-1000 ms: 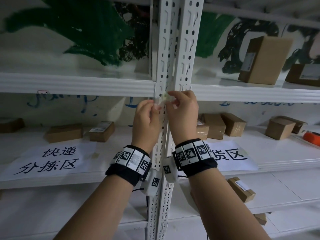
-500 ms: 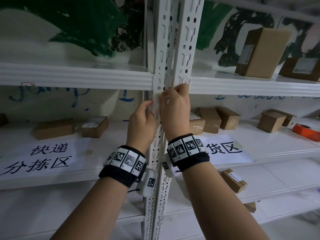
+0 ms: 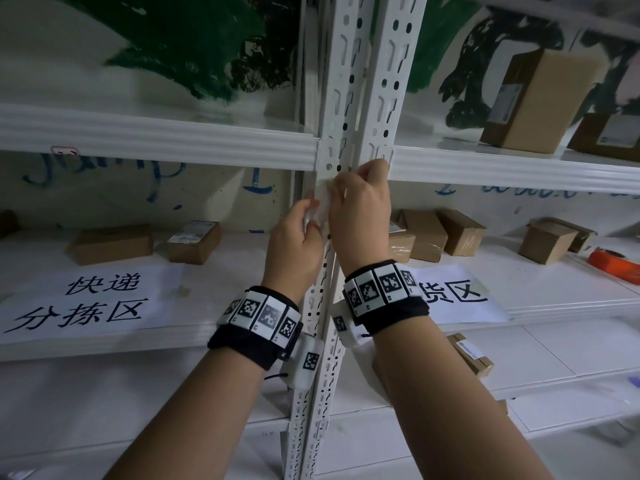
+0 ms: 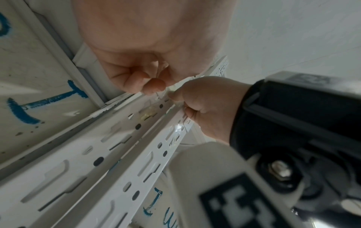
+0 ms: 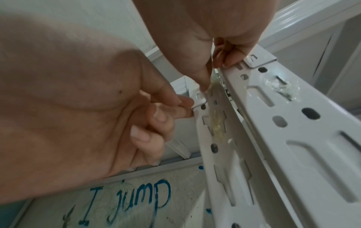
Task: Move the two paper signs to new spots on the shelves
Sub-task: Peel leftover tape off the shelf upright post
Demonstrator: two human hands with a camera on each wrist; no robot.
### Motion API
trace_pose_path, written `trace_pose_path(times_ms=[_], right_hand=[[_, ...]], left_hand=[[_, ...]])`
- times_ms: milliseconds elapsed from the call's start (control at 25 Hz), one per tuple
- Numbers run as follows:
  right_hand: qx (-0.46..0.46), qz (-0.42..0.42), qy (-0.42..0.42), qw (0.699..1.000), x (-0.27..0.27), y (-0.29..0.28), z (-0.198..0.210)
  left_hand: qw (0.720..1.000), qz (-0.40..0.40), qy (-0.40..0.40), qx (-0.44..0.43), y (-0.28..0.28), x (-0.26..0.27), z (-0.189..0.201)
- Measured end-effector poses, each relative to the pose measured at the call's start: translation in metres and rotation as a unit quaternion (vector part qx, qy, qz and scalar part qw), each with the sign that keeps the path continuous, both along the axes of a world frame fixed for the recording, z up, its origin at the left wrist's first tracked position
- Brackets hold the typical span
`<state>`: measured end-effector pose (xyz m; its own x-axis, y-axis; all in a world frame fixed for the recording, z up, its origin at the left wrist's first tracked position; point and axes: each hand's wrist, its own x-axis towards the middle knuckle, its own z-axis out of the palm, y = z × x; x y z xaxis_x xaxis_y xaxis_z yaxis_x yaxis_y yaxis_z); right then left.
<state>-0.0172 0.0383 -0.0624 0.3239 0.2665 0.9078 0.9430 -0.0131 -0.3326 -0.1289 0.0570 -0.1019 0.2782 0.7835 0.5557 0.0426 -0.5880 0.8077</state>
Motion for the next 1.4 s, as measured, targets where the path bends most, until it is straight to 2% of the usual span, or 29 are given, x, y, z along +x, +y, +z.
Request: trace_pose_path(times_ms=[120, 400, 560, 640, 720, 800, 880, 960, 1200, 1400], right_hand=[[-0.02, 0.025, 0.007, 0.999, 0.003, -0.006, -0.001], [0.004, 0.026, -0.001, 1.0, 0.002, -0.004, -0.004], [-0.057, 0.053, -0.012, 0.997, 0.009, -0.015, 0.001], [-0.088, 0.115, 0.037, 0.989, 0.016, -0.031, 0.003], [-0.063, 0.157, 0.111, 0.979, 0.022, -0.049, -0.003], [-0.024, 0.162, 0.177, 0.971, 0.031, -0.064, -0.02], [-0.018, 0.156, 0.236, 0.959, 0.045, -0.077, -0.041], [-0.031, 0.133, 0.271, 0.953, 0.059, -0.086, -0.064], [-0.104, 0.077, 0.312, 0.941, 0.086, -0.093, -0.11], [-0.225, 0.043, 0.356, 0.906, 0.105, -0.089, -0.149]], left_hand=[[1.0, -0.001, -0.011, -0.018, 0.0, 0.004, -0.002], [1.0, 0.006, -0.007, -0.025, -0.004, 0.006, -0.002], [0.999, -0.006, -0.024, -0.031, -0.004, 0.006, -0.004], [0.999, 0.005, -0.034, -0.03, -0.007, 0.008, -0.002], [0.998, 0.034, -0.055, -0.014, -0.009, 0.011, 0.0], [0.993, 0.055, -0.101, -0.005, -0.01, 0.015, -0.004], [0.988, 0.066, -0.142, 0.015, -0.013, 0.021, -0.015], [0.986, 0.065, -0.149, 0.023, -0.019, 0.028, -0.029], [0.993, 0.006, -0.113, -0.038, -0.034, 0.065, -0.064], [0.996, 0.002, -0.068, -0.056, -0.036, 0.078, -0.092]])
